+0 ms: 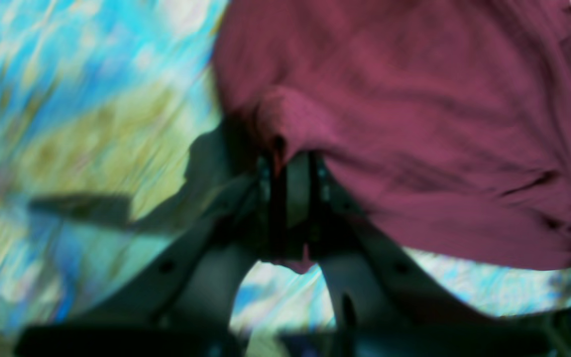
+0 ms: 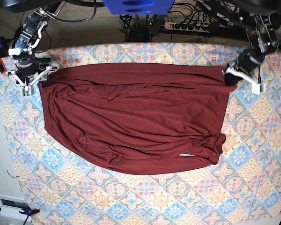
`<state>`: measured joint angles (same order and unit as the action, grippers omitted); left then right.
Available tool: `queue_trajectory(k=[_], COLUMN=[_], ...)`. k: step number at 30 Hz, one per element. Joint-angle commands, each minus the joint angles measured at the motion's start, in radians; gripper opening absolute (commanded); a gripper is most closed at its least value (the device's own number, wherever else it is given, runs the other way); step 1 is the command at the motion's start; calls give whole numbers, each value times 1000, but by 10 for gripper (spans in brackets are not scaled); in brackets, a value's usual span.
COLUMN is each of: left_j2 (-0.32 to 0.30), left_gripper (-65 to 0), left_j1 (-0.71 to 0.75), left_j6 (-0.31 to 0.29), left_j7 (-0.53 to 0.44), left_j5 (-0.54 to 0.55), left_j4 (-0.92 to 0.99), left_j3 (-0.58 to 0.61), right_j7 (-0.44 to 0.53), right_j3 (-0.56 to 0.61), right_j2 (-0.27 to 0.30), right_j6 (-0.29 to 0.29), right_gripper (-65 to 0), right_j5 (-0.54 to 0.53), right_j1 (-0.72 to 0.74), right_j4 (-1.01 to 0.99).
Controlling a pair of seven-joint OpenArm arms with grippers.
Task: Layout the t-shirt on the table in an organized manner, then fold the t-shirt properly
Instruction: 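Lower the collar edge with both grippers and lay it flat, then regrasp the collar-edge corners with both grippers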
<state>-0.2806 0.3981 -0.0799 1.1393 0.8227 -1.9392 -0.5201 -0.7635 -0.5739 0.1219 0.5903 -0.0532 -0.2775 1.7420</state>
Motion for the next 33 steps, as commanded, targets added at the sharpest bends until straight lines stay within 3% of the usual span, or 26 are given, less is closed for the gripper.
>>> queue_trajectory(k=[1, 7, 21, 24, 29, 31, 33], left_j2=[-15, 13, 7, 7, 5, 5, 5], left_gripper=[-650, -650, -650, -520, -199, -122, -108], left_j1=[-32, -132, -239, -232, -199, -192, -161], left_j6=[-4, -4, -4, 4, 4, -1, -2], left_j7=[-21, -15, -18, -15, -15, -15, -15], left_j5=[11, 4, 4, 8, 14, 14, 14], left_j4=[-18, 8, 346, 346, 346, 344, 344], left_j3=[-5, -4, -4, -4, -10, -7, -10], right_j7=[19, 17, 16, 14, 14, 14, 14], right_j3=[-4, -4, 41, 42, 42, 42, 42], right_j2=[14, 14, 14, 14, 14, 14, 14], right_j6=[-2, -2, -2, -2, -2, -2, -2], right_gripper=[-378, -378, -378, -378, -378, -378, -378], right_j5=[-7, -7, -7, -7, -7, -7, -7], right_j1=[7, 7, 7, 7, 7, 7, 5], right_j4=[19, 19, 20, 20, 20, 20, 22])
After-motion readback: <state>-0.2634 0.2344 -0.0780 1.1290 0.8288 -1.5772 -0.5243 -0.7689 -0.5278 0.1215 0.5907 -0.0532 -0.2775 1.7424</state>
